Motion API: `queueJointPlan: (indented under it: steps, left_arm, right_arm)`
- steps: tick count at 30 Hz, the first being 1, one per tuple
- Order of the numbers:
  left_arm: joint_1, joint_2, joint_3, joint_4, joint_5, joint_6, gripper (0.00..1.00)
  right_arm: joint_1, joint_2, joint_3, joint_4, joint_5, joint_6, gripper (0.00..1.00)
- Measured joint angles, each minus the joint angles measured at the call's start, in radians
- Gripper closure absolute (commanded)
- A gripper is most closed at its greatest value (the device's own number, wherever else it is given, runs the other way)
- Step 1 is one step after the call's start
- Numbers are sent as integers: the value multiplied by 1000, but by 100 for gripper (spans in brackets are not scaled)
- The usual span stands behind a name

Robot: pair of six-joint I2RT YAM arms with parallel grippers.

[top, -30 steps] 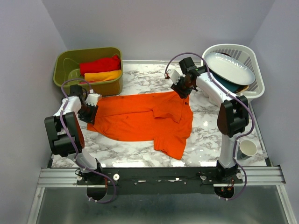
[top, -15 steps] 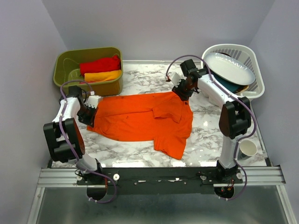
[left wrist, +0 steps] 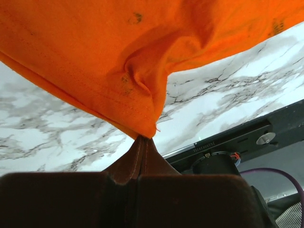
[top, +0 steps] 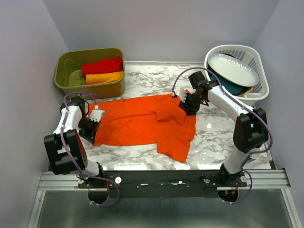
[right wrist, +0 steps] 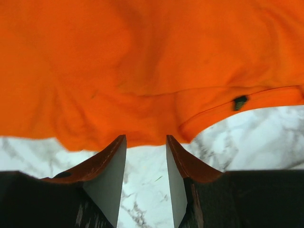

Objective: Roll the t-shirts
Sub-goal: Fold the T-shirt at the center of the board.

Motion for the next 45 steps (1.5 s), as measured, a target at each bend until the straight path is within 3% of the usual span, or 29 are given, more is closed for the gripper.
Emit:
queueJointPlan:
  steps: [8, 14, 24, 31, 45]
  left_arm:
    - [0, 1, -41, 27, -73, -52, 100]
    - [0, 1, -58, 79, -103, -105, 100]
    - [0, -42, -140, 131, -102, -133, 99]
    - [0, -114, -191, 162, -100, -132, 99]
    - [0, -134, -226, 201, -85, -132, 97]
  right_arm:
    - [29, -391, -342, -7, -169, -343, 51]
    - [121, -476, -467, -14, -219, -529, 51]
    - [288, -610, -691, -28, -248, -700, 50]
    - [427, -684, -809, 2, -230, -720, 50]
    - [547, -548, -831, 175, -118, -569, 51]
